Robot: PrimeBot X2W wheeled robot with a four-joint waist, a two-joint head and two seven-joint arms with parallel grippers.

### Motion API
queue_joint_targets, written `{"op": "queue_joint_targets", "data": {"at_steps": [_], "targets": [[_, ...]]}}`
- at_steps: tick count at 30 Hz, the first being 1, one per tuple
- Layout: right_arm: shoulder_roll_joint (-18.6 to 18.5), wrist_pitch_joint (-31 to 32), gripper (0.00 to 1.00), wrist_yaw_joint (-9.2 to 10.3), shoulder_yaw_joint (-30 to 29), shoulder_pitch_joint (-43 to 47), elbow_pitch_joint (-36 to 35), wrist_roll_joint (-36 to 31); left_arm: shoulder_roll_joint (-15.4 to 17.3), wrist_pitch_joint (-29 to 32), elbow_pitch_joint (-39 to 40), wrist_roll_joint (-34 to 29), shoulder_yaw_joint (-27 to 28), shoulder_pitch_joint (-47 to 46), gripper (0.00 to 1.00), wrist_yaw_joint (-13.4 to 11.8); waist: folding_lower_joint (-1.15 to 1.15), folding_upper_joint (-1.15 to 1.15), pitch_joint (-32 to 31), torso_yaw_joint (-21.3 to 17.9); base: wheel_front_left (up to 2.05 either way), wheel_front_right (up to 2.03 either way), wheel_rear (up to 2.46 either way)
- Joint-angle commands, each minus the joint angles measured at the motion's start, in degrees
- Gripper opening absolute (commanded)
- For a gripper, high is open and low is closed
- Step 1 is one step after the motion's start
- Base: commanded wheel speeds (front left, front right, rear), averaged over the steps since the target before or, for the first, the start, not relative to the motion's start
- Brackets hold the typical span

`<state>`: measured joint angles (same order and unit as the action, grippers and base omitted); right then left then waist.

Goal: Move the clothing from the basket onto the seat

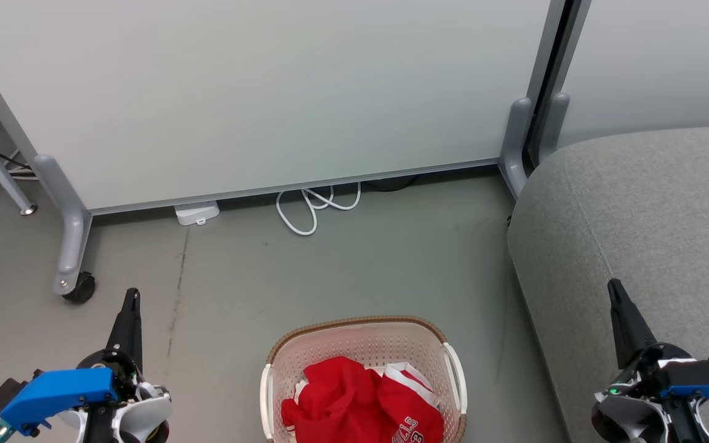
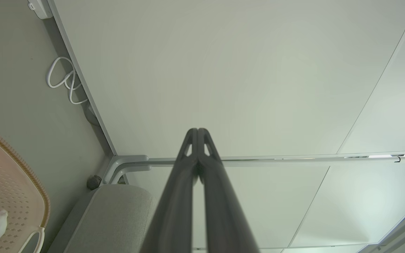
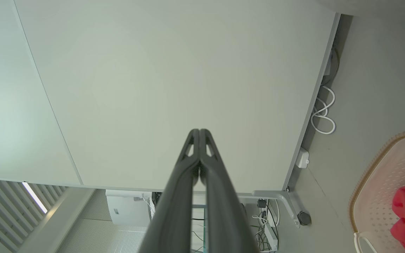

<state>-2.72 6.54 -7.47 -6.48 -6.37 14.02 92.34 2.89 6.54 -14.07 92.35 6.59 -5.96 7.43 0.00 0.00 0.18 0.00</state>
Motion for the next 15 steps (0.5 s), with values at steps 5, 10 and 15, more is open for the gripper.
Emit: {"op": "queue_joint_targets", "data": {"at_steps": [5, 10, 15], "targets": [[-0.3, 0.0, 0.00, -0.05, -0.1, 0.2, 0.0, 0.2, -0.1, 0.1, 0.3, 0.1, 0.0, -0.6, 0.00, 0.1, 0.00, 0.00, 0.0, 0.0, 0.00, 0.00, 0.00], [-0.3, 0.0, 0.00, -0.05, -0.1, 0.2, 0.0, 0.2, -0.1, 0.1, 0.3, 0.1, 0.0, -0.6, 0.00, 0.1, 0.00, 0.00, 0.0, 0.0, 0.00, 0.00, 0.00], [-0.3, 0.0, 0.00, -0.05, -0.1, 0.2, 0.0, 0.2, -0.1, 0.1, 0.3, 0.1, 0.0, -0.6, 0.00, 0.1, 0.00, 0.00, 0.0, 0.0, 0.00, 0.00, 0.00]]}}
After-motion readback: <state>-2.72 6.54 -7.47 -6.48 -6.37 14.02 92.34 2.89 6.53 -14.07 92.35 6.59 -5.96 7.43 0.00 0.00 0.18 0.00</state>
